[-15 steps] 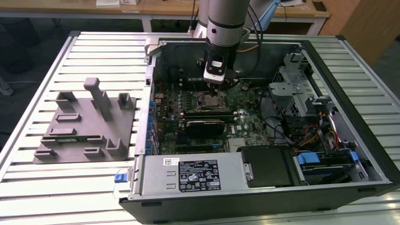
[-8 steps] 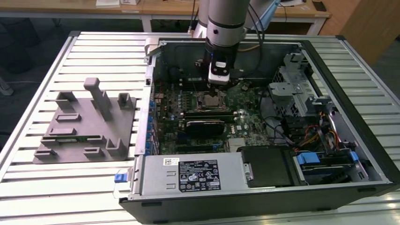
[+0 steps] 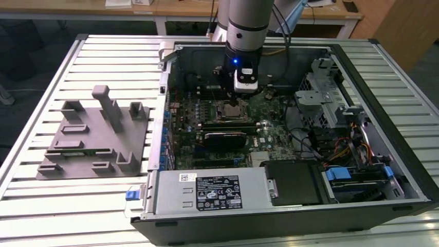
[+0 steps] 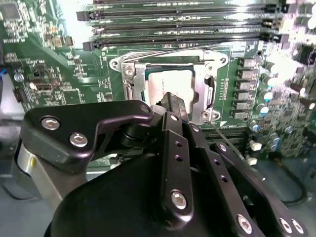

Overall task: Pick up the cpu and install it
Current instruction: 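Close the cpu cover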

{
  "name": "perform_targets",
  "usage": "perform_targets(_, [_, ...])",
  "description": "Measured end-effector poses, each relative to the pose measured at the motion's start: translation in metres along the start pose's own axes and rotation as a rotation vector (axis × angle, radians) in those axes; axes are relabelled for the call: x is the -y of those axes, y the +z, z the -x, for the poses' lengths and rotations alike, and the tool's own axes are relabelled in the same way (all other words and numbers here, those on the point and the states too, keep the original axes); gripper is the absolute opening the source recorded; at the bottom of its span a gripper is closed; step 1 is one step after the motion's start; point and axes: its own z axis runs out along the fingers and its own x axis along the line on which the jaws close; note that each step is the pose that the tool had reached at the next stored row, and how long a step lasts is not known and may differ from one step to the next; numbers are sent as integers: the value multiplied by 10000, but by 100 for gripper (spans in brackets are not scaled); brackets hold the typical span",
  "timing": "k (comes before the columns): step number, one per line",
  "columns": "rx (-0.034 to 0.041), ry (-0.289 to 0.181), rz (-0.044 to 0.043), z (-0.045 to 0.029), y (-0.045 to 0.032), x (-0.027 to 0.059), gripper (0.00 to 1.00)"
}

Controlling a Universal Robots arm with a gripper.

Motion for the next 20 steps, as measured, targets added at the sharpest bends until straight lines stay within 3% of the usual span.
perform_targets(20, [55, -3228, -48, 0, 3, 0, 11])
